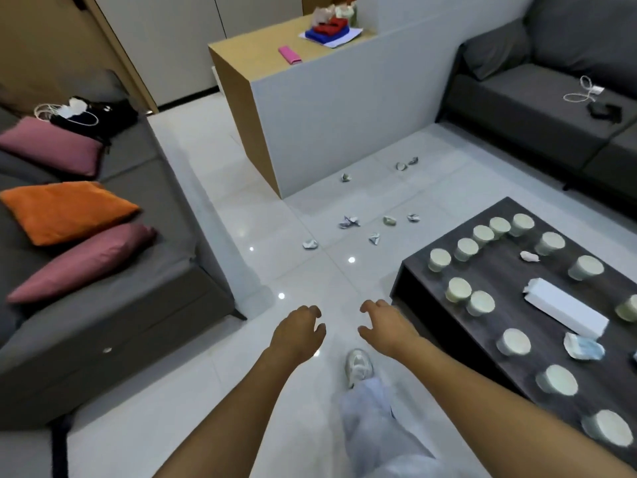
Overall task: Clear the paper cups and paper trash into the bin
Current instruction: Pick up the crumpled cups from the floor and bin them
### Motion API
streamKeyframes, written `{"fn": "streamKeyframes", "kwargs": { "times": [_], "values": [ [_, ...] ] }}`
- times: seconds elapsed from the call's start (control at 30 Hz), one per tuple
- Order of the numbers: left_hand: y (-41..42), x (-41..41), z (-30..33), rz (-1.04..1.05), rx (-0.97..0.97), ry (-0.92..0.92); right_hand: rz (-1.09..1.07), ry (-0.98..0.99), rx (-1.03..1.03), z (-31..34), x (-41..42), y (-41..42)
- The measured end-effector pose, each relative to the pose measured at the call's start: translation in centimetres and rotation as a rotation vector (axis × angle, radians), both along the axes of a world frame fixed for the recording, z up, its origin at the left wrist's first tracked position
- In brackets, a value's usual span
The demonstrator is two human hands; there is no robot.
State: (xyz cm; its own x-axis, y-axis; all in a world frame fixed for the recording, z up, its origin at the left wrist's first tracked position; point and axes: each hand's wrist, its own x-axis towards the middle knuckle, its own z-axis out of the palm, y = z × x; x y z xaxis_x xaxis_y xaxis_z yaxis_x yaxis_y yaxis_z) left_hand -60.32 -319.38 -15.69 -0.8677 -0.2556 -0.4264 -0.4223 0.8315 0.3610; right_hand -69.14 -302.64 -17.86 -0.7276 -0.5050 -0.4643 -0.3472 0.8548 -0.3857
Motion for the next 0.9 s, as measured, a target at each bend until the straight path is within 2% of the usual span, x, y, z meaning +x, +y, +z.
{"fn": "streamKeyframes", "kwargs": {
  "times": [0.23,0.37,0.57,0.9],
  "values": [
    [-8.4,-17.1,0.1,0.05,0.006,-0.014,0.022,-0.01,-0.003,-0.2,-18.2,-8.5],
    [-13.4,-24.1,0.0,0.091,0.039,-0.022,0.048,-0.034,0.016,0.1,-25.7,-13.5],
    [-22.1,-34.3,-3.4,0.104,0.06,-0.088,0.046,-0.067,0.055,-3.4,-36.1,-21.9],
    [-39.4,-53.7,-9.6,0.061,0.093,-0.19,-0.138,-0.216,0.091,-10.0,-52.5,-36.2]
  ]
}}
